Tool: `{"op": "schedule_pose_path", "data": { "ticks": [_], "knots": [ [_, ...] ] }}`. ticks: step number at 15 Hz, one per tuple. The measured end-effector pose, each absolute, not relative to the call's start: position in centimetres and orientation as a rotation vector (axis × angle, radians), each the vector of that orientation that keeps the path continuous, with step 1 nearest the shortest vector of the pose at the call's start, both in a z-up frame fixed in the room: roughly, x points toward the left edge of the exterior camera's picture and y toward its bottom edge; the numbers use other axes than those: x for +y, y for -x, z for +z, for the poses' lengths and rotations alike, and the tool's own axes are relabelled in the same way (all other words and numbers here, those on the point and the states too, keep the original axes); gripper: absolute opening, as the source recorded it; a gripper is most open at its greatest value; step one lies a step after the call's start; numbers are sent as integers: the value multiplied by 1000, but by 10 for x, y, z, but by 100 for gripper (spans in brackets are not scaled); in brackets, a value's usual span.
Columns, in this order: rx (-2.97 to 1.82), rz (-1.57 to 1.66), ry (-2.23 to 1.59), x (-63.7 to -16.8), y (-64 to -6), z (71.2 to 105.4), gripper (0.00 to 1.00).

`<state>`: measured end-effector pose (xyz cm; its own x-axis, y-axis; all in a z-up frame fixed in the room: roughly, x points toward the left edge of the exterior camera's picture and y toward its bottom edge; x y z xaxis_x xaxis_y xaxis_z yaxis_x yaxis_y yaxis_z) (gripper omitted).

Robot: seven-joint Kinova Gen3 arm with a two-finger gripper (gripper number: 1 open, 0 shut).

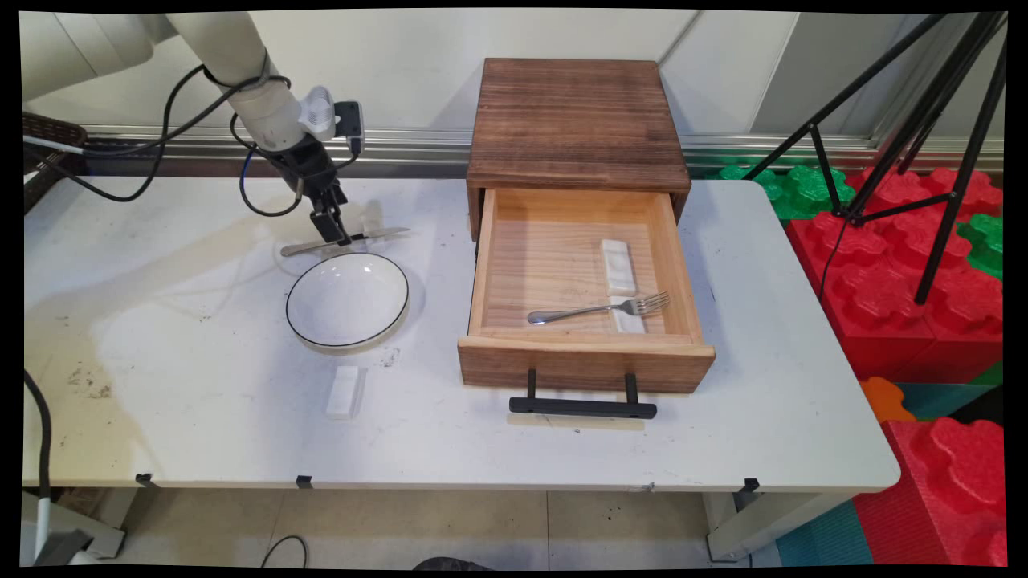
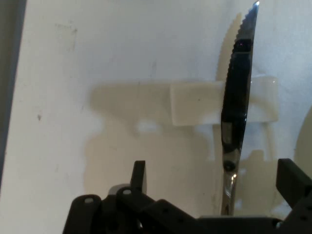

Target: Pick up the knife from the left of the white plate

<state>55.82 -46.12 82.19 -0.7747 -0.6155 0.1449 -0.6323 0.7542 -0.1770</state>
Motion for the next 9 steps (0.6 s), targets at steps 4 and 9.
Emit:
{"op": "schedule_pose_path", "data": {
  "ticks": [4,9],
  "knots": [
    [-2871,305,-1017,-463,-558,813,100],
    [-2868,288,-1030,-460,-562,806,100]
  ]
}}
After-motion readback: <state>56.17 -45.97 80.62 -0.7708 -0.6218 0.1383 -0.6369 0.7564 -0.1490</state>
